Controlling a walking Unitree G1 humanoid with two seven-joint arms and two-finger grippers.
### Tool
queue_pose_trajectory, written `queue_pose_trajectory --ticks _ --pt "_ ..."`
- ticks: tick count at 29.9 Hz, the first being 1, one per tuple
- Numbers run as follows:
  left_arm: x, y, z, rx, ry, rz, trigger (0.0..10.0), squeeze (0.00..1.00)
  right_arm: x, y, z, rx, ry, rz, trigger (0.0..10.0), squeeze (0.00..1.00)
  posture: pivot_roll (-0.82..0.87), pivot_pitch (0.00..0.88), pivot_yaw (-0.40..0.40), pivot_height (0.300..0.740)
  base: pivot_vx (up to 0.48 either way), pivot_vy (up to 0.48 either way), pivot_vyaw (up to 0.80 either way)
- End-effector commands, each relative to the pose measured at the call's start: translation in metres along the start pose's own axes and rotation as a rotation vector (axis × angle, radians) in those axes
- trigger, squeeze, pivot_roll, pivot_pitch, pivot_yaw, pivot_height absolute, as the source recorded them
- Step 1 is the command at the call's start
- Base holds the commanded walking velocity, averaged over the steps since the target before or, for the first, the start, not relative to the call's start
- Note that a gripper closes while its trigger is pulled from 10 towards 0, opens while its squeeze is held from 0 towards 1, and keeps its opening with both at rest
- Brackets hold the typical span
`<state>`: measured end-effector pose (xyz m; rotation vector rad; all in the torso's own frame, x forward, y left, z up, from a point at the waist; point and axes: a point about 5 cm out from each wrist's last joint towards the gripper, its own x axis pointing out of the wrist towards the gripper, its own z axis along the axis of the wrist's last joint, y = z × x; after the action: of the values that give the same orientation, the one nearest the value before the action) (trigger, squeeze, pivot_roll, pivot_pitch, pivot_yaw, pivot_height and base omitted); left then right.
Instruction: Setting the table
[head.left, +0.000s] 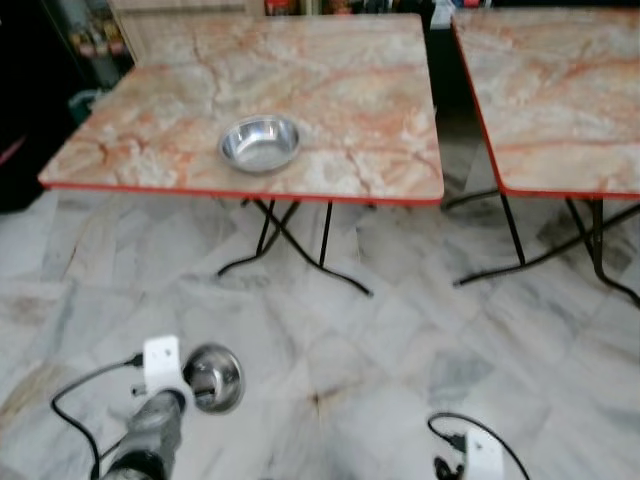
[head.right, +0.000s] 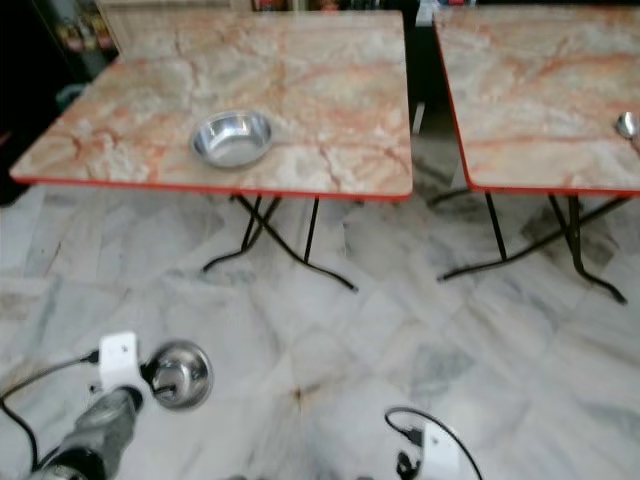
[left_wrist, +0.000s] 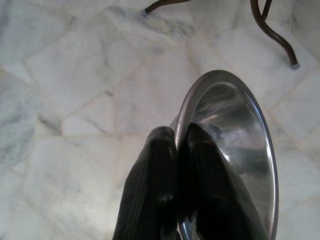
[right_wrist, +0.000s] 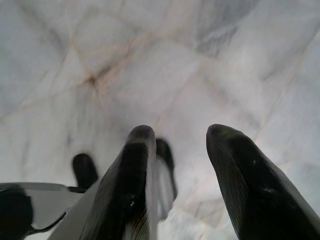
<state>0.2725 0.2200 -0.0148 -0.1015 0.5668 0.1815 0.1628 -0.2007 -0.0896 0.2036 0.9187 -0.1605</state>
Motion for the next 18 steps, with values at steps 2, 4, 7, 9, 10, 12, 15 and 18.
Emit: queue_pose_trajectory --ticks 2,4,7,9,10,12,15,18 --pt "-0.004 0.01 -0.013 0.016 0.047 0.036 10.0 0.0 0.001 0.009 -0.004 0.021 0.015 0.016 10.0 0.0 0.0 0.149 0.027 0.74 0.33 0.0 0.0" --pt "-0.004 0.009 -0.014 0.017 0.049 0.033 10.0 0.0 0.001 0.01 -0.005 0.021 0.016 0.016 10.0 0.0 0.0 0.149 0.027 0.74 0.33 0.0 0.0" --pt "-0.004 0.008 -0.014 0.011 0.048 0.029 10.0 0.0 0.001 0.01 -0.005 0.023 0.017 0.015 10.0 0.0 0.0 0.149 0.027 0.74 0.326 0.0 0.0" --pt "-0.003 0.005 -0.013 0.01 0.043 0.018 10.0 0.0 0.001 0.013 -0.007 0.021 0.022 0.018 10.0 0.0 0.0 0.15 0.026 0.74 0.326 0.0 0.0" --pt "-0.003 0.005 -0.013 0.009 0.042 0.017 10.0 0.0 0.001 0.014 -0.007 0.021 0.023 0.018 10.0 0.0 0.0 0.15 0.026 0.74 0.326 0.0 0.0" --pt "-0.003 0.004 -0.013 0.01 0.042 0.016 10.0 0.0 0.0 0.026 -0.016 0.022 0.037 0.029 10.0 0.0 0.0 0.15 0.025 0.74 0.328 0.0 0.0" --pt "-0.003 0.003 -0.013 0.009 0.042 0.015 10.0 0.0 -0.001 0.03 -0.018 0.022 0.041 0.032 10.0 0.0 0.0 0.151 0.025 0.74 0.326 0.0 0.0" --pt "-0.003 0.004 -0.016 0.009 0.056 0.017 10.0 0.0 -0.005 0.057 -0.037 0.017 0.065 0.06 10.0 0.0 0.0 0.151 0.025 0.74 0.315 0.0 0.0"
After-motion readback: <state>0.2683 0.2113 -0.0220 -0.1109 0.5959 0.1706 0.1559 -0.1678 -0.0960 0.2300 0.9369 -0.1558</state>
